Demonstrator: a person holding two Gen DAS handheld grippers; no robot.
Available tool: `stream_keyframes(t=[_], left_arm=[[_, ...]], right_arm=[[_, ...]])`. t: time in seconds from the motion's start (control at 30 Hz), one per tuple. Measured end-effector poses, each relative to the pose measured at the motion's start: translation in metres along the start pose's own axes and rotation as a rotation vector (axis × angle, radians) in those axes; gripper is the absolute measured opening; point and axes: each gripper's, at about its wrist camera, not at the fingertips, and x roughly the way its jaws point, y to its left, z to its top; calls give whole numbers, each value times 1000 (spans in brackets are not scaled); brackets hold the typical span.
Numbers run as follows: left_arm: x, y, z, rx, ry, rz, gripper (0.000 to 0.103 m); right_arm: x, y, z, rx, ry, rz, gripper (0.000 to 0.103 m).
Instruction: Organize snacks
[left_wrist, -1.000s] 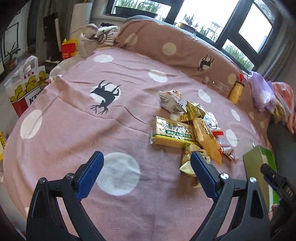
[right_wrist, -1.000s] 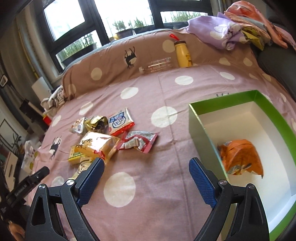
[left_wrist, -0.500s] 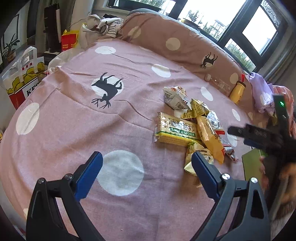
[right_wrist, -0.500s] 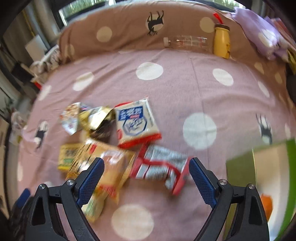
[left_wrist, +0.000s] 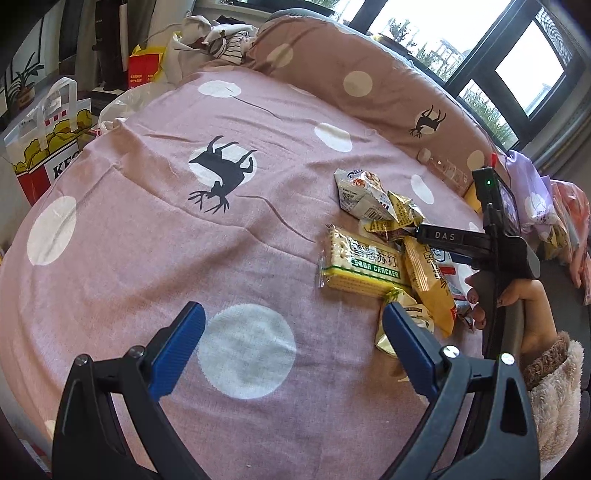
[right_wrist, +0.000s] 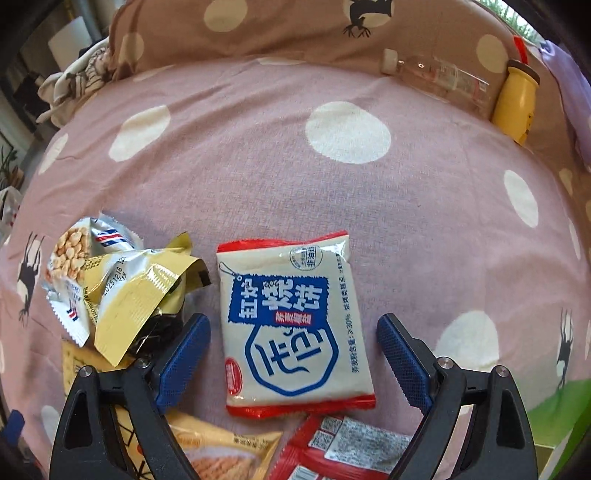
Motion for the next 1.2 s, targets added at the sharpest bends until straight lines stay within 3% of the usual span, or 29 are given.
stream_keyframes(t=[0.07,0.1,0.27,0.4,0.53,0.6,0.8,1.13,1.2], left_arm=[[0,-2,-1,8,2,2,97],[0,-2,-1,11,2,2,97],[0,-4,-3,20,2,11,97],[-1,-5,-4,23,0,9,97],[2,-8,-6,35,8,29,97],[3,-11,-7,48,15,43,97],[3,-22,-16,100,20,47,97],[12,-37,-27,122,64,12,96],[10,-42,-30,129,60,9,96]], right_arm=[[-1,0,1,-6,-20,1,82],[-3,-2,0,-6,-31,6,69],[-19,-14,-11,43,-52,19,68],[-64,-29,-24,92,-146,24,68],[-128,-33,-66,123,-285,86,68],[-144,-27,-94,149,-314,140,68],[-124,1,-155,135,-195,192,68],[-83,5,-188,153,-73,196,69],[-88,-1,-189,171,-91,230,76]])
